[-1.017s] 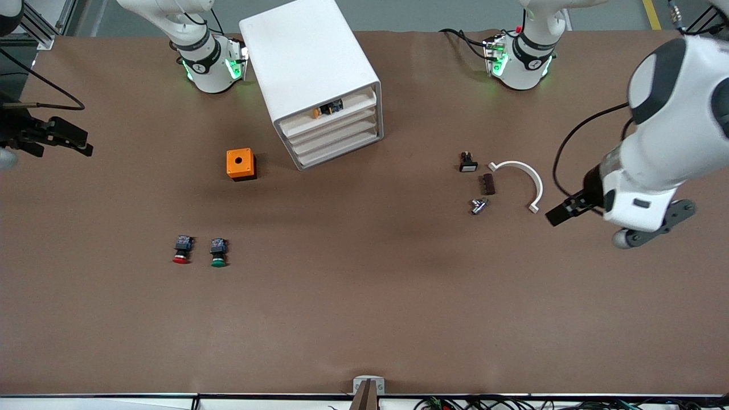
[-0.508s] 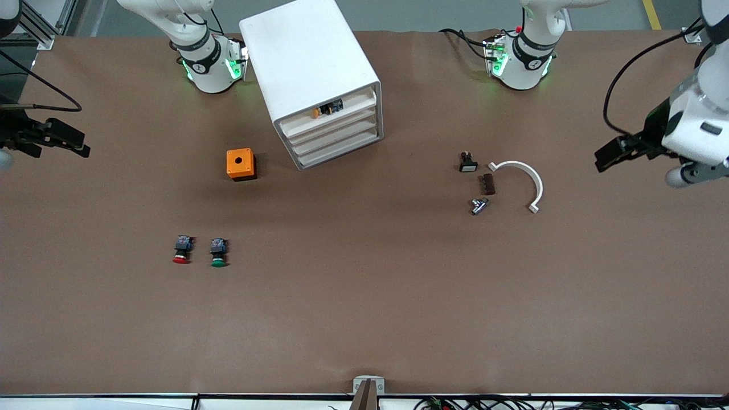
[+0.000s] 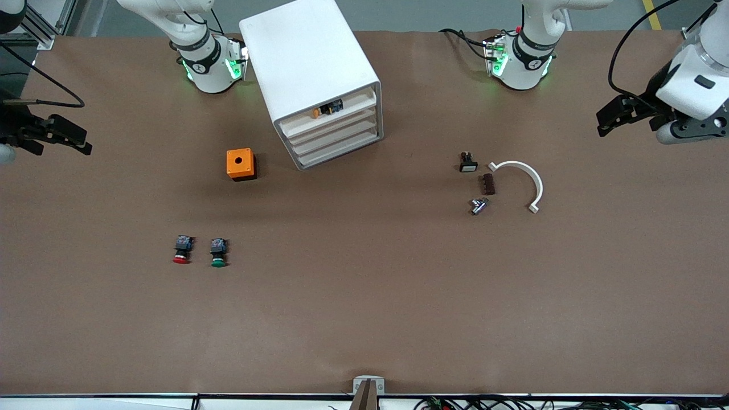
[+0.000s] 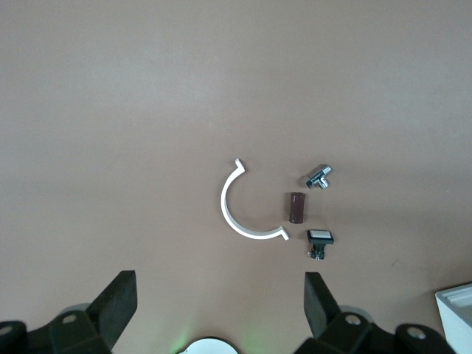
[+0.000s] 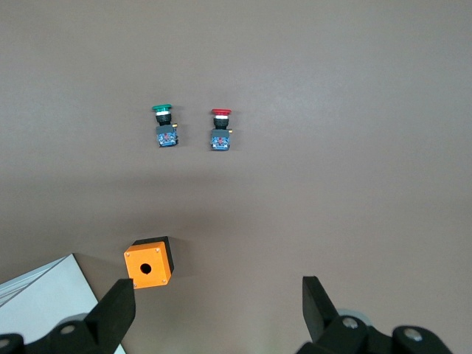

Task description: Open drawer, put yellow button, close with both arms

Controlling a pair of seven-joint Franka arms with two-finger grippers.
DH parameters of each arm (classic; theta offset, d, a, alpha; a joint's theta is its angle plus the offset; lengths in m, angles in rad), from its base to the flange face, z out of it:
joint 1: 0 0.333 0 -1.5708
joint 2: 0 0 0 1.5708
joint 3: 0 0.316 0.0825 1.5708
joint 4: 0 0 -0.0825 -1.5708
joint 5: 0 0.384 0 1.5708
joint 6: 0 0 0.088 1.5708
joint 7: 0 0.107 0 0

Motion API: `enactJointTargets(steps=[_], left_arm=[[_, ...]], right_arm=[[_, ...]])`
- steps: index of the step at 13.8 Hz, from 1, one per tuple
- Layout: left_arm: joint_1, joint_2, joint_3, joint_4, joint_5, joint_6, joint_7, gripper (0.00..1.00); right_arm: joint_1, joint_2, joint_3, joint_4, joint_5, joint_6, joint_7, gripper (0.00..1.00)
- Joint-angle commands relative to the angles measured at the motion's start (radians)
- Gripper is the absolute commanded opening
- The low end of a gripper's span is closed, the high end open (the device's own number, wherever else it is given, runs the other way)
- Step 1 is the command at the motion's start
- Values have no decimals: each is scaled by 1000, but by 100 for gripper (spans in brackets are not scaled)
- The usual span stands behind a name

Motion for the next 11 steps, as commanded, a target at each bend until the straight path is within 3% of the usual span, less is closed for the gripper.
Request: enactJointTargets(steps=[1, 11], left_arm=[[-2, -49, -1, -39, -10, 17, 33, 100], [7, -27, 1, 5, -10, -1, 31, 100]], right_arm=[[-10, -27, 9, -26, 14, 18, -10, 100], [-7, -25, 12, -23, 14, 32, -10, 100]])
